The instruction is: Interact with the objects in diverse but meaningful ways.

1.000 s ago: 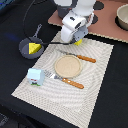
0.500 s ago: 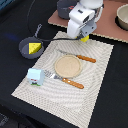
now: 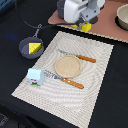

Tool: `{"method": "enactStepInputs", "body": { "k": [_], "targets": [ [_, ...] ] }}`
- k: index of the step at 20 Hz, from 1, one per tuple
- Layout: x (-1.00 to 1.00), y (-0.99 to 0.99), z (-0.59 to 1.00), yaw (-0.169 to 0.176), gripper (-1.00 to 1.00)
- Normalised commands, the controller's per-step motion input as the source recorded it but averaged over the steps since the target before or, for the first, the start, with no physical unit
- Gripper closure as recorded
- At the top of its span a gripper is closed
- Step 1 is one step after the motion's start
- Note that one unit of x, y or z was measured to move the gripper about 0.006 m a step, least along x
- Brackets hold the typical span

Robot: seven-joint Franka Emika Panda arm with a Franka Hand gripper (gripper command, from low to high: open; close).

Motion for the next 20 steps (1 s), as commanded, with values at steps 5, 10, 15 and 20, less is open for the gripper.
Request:
{"method": "enactStepInputs", "body": {
  "k": [5,10,15,20],
  "targets": [
    [-0.24,-0.82,0.12,0.017,1.00],
    [-0.01,-0.94,0.05,0.014,1.00],
    [0.00,-1.00,0.00,0.001,1.00],
    [0.30,-0.93,0.06,-0.001,1.00]
  ]
}}
